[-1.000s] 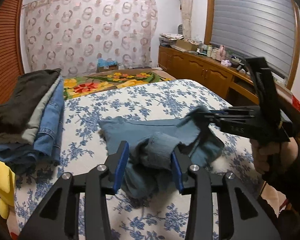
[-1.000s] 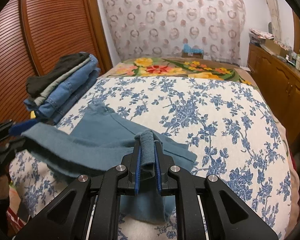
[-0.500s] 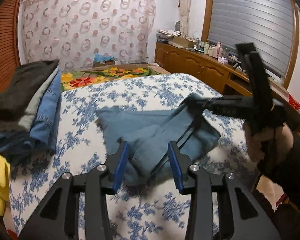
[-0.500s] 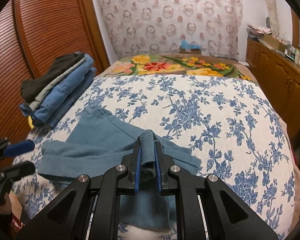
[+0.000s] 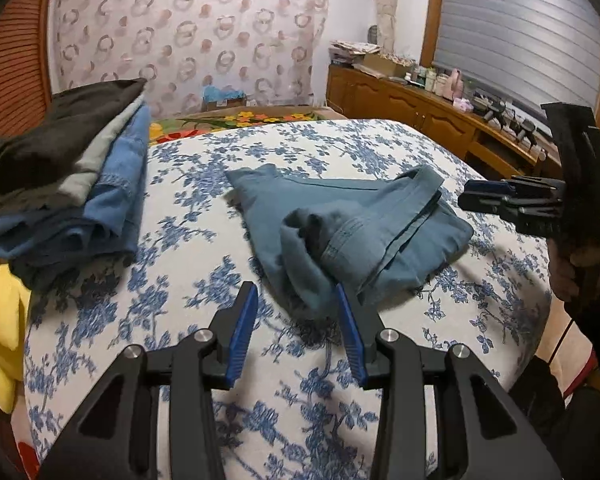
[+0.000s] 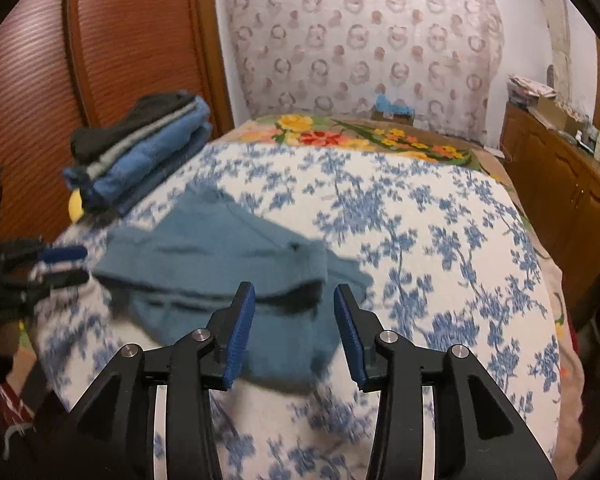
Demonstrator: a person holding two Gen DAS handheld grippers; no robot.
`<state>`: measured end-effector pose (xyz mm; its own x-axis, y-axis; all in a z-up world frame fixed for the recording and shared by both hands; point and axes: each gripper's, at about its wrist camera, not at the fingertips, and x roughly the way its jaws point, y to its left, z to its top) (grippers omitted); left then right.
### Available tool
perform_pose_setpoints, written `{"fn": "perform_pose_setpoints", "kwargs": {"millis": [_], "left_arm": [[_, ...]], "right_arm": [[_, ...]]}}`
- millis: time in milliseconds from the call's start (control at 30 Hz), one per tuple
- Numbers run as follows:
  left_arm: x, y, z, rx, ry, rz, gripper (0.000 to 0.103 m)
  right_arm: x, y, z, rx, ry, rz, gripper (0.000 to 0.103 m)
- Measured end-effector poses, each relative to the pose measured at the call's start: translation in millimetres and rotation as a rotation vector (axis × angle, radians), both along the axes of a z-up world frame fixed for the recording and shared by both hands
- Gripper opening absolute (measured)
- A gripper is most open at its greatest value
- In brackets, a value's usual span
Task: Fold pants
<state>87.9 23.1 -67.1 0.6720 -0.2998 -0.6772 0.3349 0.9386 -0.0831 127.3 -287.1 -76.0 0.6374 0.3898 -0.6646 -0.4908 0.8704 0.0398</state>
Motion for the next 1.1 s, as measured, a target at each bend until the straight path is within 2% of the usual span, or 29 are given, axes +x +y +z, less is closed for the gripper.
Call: {"fn": "perform_pose_setpoints", "kwargs": {"millis": [200, 433, 967, 1000, 1100], "left_arm": [[22, -14, -2, 0.042, 0.001, -0.016, 0.039], [51, -12, 4, 0.024, -0.005, 0.011, 0.039], [114, 6, -9, 0.021, 0.030, 0.092, 0.039], [115, 7, -9, 0.021, 0.028, 0.094, 0.039], [117, 8, -7, 0.022, 0.019, 0.102, 0.039]], "right_arm": [[4, -3, -13, -0.019, 0.040, 0.020, 0.041], [14, -4, -17, -0.007, 0.068, 0.041, 0.041], [58, 13, -19, -0.018, 0.115, 0.152, 0.041], [62, 14, -18, -0.016, 0.120, 0.159, 0.040], [72, 16, -15, -0.013, 0.121, 0.175, 0.012]]}}
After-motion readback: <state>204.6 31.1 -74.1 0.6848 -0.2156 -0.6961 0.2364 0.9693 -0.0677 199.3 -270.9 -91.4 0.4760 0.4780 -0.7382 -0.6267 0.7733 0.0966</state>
